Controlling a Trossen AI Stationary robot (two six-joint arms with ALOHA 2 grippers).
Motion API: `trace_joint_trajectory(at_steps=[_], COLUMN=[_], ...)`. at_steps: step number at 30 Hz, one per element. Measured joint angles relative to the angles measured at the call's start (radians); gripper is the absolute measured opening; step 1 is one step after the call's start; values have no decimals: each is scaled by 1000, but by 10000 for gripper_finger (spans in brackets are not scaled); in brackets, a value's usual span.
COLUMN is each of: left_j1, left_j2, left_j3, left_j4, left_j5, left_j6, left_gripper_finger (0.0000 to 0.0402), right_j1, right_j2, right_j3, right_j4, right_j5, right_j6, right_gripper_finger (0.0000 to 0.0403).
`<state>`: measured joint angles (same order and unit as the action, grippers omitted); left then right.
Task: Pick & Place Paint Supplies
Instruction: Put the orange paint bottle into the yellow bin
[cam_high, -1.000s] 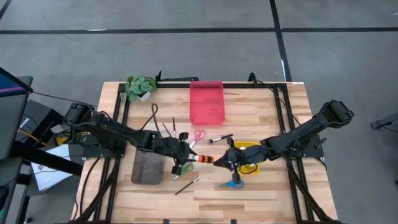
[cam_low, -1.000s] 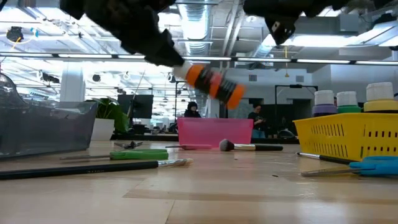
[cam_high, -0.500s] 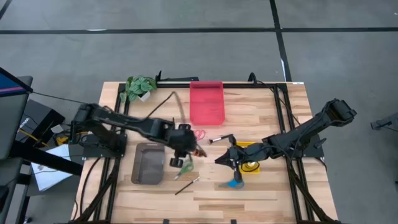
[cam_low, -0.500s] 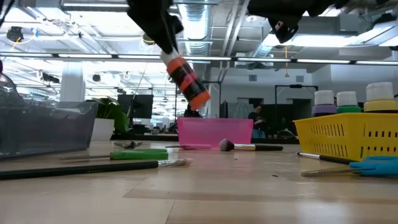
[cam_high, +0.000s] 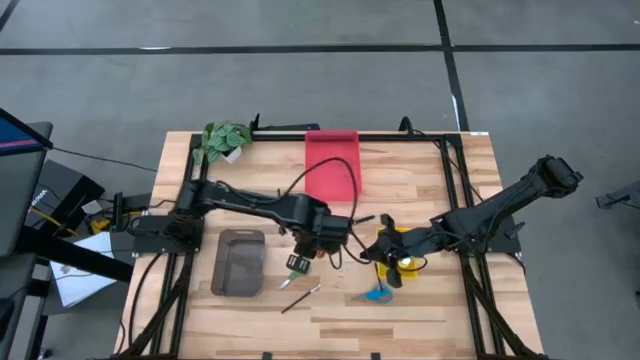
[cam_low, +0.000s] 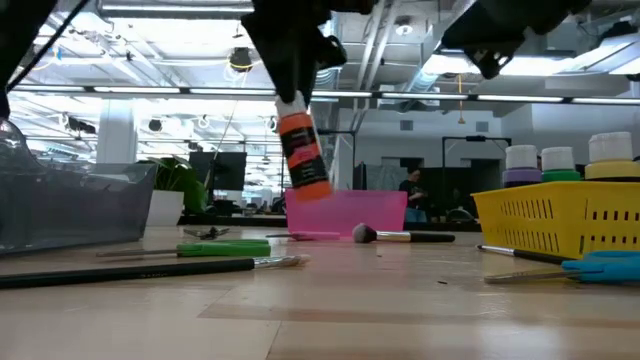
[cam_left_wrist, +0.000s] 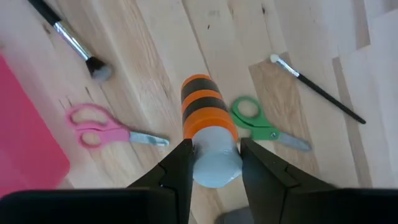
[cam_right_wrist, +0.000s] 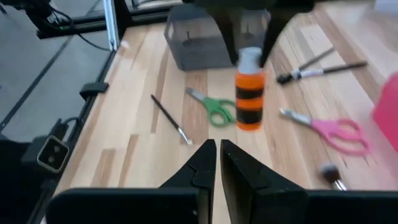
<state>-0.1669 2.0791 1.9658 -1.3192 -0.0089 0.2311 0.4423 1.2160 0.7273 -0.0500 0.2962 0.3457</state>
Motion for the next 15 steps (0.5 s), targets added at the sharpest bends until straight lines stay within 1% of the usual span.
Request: trace_joint_trajectory(at_steps=[2, 5, 8, 10, 15], left_j1=[0, -2, -2, -2, 3], left_j2=[36, 77, 97, 106, 110], left_j3=[42, 66, 69, 69, 68], left_j4=[-35, -58, -65, -57, -40], left_j5=[14, 17, 23, 42, 43], left_j6=[1, 7, 8, 11, 21], left_gripper_finger=[103, 103, 103, 103, 103], right_j1=[16, 47, 73, 85, 98], right_j2=[-17, -40, -51, -59, -60], right_j3=[1, 1, 1, 0, 1], right_j4=[-20, -47, -50, -48, -47], right_j5=[21, 57, 94, 106, 135], right_j6=[11, 14, 14, 14, 14], right_gripper_finger=[20, 18, 17, 17, 17])
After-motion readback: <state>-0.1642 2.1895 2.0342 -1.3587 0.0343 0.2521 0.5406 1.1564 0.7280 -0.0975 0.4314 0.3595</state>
